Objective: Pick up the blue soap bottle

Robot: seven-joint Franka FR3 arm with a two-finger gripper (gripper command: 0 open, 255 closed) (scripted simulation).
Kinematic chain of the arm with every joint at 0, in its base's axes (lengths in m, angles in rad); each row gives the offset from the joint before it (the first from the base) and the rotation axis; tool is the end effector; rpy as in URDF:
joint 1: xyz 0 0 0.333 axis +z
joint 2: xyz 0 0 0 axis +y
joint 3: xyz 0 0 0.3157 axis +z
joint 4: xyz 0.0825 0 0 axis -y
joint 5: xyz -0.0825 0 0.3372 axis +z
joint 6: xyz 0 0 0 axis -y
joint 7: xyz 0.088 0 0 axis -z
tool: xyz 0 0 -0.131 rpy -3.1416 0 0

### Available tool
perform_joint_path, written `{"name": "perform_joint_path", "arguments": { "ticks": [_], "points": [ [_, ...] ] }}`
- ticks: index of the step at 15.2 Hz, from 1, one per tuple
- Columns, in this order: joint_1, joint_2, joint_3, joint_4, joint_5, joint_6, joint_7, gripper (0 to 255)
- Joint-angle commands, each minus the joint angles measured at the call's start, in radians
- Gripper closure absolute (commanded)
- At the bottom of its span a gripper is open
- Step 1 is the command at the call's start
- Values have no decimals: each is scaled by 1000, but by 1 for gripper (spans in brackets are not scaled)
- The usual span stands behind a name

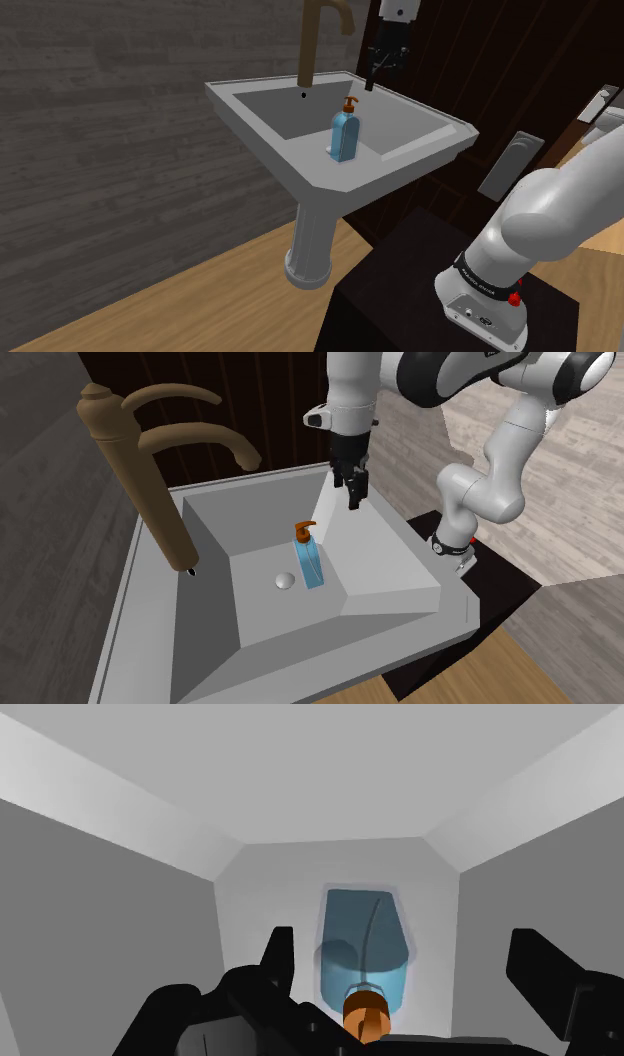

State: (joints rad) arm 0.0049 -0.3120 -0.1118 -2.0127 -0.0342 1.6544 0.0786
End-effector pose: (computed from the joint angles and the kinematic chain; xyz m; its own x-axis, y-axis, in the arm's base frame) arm 0.4056 -0.0534 0.5610 0.9835 -0.1746 -0.0479 -0.1747 -0.9846 0.0034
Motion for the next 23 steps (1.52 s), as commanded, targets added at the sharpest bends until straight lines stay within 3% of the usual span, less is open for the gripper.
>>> {"name": "perform_joint_path", "arguments": {
  "ticks": [1,8,18,19,23],
  "points": [
    [-1,90,-10,58,13,13,-3,0],
    [-17,401,-37,314,71,0,-23,0],
    [-18,413,-36,226,73,99,-26,0],
    [-14,399,-32,206,72,106,-19,255],
    [-10,388,-28,222,70,79,-10,255]
  ]
}}
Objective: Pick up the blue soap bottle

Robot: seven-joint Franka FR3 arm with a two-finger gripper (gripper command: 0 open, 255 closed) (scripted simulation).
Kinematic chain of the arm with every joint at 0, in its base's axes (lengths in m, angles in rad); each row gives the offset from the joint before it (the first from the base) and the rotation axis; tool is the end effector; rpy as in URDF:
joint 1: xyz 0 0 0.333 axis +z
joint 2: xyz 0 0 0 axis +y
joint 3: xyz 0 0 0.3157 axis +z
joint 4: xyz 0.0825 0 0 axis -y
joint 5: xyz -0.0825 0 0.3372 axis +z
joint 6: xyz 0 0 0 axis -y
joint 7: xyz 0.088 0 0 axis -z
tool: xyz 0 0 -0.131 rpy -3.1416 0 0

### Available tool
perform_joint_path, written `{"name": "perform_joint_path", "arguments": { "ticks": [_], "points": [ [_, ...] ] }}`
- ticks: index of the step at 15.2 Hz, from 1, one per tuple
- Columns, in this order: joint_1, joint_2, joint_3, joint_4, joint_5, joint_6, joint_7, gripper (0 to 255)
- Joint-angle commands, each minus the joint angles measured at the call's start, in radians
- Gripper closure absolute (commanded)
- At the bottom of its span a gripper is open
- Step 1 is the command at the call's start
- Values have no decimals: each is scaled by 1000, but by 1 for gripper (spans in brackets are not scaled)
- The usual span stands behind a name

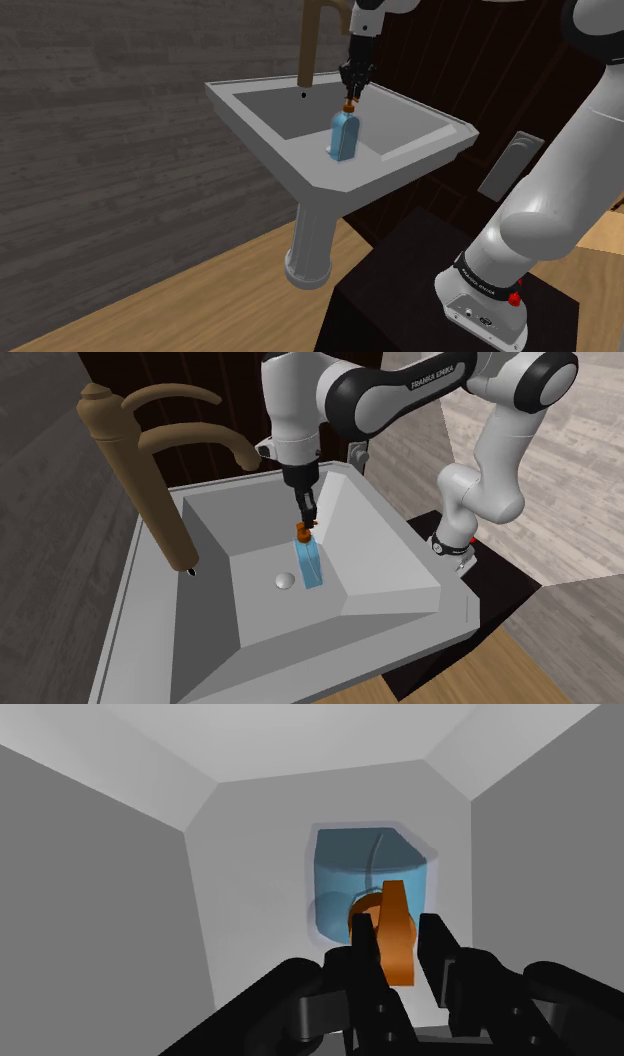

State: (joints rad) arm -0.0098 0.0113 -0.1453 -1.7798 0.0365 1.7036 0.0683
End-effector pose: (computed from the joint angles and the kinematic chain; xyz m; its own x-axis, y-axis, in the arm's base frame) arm 0.5040 -0.0741 0.5165 0.9701 -0.2257 -0.0895 -0.2290 -0.9730 -0.0279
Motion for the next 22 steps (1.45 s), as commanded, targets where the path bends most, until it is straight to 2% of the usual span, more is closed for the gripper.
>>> {"name": "perform_joint_path", "arguments": {
  "ticks": [1,4,5,20,22],
  "points": [
    [2,93,2,6,3,40,-6,255],
    [-8,27,-8,-111,-9,91,-26,255],
    [-3,90,-2,-7,3,50,-16,255],
    [-2,89,-6,194,2,-152,-11,255],
    [-2,89,-7,196,2,-154,-11,255]
  ]
}}
